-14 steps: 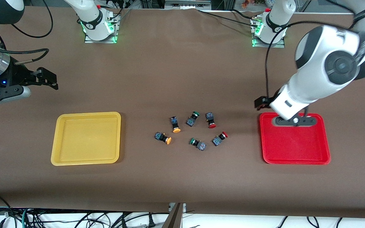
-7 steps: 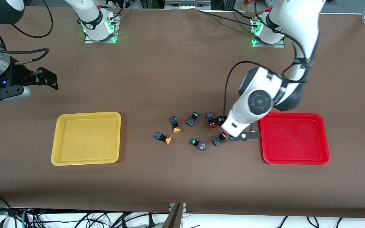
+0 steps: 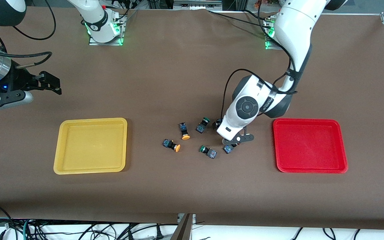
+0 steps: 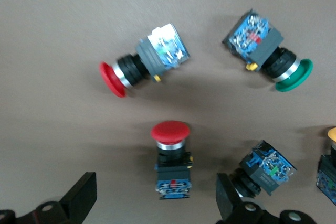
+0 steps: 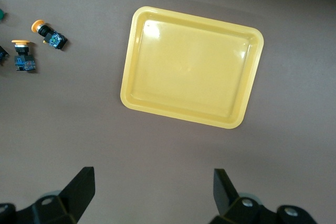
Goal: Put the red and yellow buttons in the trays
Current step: 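Grasp the red-capped button with the left gripper and lift it, then drop the red button in the red tray while the right gripper advances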
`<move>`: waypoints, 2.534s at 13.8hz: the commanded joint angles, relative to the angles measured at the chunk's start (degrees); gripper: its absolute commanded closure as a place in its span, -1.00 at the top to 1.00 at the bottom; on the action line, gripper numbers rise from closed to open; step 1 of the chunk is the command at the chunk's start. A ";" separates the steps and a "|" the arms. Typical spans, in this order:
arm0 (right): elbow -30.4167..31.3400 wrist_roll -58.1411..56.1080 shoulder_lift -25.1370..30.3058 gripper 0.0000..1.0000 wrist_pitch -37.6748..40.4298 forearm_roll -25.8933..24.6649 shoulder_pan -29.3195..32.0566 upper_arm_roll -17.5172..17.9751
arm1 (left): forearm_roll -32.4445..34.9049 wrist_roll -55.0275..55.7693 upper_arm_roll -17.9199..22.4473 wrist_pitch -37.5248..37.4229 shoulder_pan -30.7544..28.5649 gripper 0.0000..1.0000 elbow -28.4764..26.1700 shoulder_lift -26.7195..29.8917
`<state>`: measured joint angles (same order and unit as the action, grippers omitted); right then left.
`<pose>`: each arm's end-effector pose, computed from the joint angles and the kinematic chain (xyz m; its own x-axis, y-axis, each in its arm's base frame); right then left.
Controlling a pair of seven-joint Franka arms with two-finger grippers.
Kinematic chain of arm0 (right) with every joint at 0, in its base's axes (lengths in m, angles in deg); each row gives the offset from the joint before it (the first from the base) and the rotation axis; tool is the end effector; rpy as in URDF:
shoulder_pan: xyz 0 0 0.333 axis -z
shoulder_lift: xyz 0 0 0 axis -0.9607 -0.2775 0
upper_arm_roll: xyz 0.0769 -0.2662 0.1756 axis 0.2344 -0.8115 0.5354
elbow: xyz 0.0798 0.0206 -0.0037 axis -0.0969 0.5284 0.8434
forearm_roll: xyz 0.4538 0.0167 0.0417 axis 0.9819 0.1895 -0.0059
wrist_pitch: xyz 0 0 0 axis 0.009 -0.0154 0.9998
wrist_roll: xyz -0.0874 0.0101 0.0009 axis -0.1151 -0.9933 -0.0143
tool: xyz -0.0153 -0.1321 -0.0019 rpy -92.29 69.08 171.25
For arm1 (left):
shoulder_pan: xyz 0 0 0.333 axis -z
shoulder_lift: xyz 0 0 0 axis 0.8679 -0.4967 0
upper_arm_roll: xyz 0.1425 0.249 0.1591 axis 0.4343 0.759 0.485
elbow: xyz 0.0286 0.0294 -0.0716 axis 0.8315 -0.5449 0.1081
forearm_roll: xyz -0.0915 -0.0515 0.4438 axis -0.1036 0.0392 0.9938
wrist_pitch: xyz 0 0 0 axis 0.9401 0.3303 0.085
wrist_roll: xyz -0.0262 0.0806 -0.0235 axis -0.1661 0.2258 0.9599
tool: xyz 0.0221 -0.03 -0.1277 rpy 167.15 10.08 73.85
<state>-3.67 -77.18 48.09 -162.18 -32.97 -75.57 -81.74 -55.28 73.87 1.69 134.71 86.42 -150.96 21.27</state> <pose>0.6653 0.0768 0.5767 0.9686 0.2469 -0.0303 0.2461 -0.9688 -0.0277 0.6419 -0.3905 0.1796 0.9717 0.1941 -0.1344 0.1982 -0.9800 0.0176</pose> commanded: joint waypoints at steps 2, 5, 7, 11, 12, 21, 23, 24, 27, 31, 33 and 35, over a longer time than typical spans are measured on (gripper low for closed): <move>-0.23 0.26 -0.03 1.00 -0.81 0.03 0.09 0.08 | 1.52 2.81 0.84 4.01 1.75 1.00 -2.80 -0.36; -0.23 0.09 -0.03 1.00 -2.14 0.91 0.44 -0.09 | 1.52 2.91 1.10 5.78 1.84 1.00 -3.51 -1.24; -0.23 -0.09 -0.38 1.00 -2.23 1.00 0.45 -0.09 | 1.52 2.91 1.10 6.66 1.84 1.00 -4.12 -1.42; -0.40 -0.17 -1.35 1.00 -2.40 1.00 0.36 0.00 | 1.52 3.96 1.19 9.12 2.01 0.58 -4.56 -2.56; -0.40 -0.17 -1.35 1.00 -2.66 0.91 0.36 0.00 | 1.52 4.05 1.19 9.03 2.01 0.07 -4.56 -2.47; -0.31 -0.17 -4.50 1.00 -5.56 8.55 0.62 -0.18 | 1.52 3.17 1.28 4.31 0.53 -1.00 -3.77 1.29; -0.58 0.70 -6.54 1.00 -5.83 11.00 0.71 -0.36 | 1.52 1.60 1.19 0.35 -2.19 -1.00 -3.77 4.19; -0.49 0.10 -7.23 1.00 -6.61 11.54 0.62 -0.44 | 1.52 -2.07 1.19 -1.50 -4.12 -1.00 -3.77 5.51; -0.48 -0.09 -9.00 1.00 -5.21 10.07 -1.73 0.26 | 1.52 -17.51 1.19 -2.92 -12.28 -1.00 -3.86 6.84; -0.40 -0.78 -16.72 1.00 -12.49 6.97 -4.48 0.52 | 1.52 -40.46 1.19 -3.27 -25.38 -1.00 -4.30 6.32; -0.14 -3.50 -19.00 1.00 -19.32 4.88 -9.02 1.23 | 1.52 -46.64 1.19 -2.75 -29.87 -1.00 -4.56 5.27; 0.65 -4.48 -23.30 1.00 -26.01 4.95 -10.62 1.49 | 1.52 -50.77 1.19 -2.66 -33.21 -1.00 -4.47 4.74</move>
<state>-2.65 -80.07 28.07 -183.47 -27.00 -84.35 -80.67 -54.60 26.80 3.98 131.82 55.30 -155.22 26.16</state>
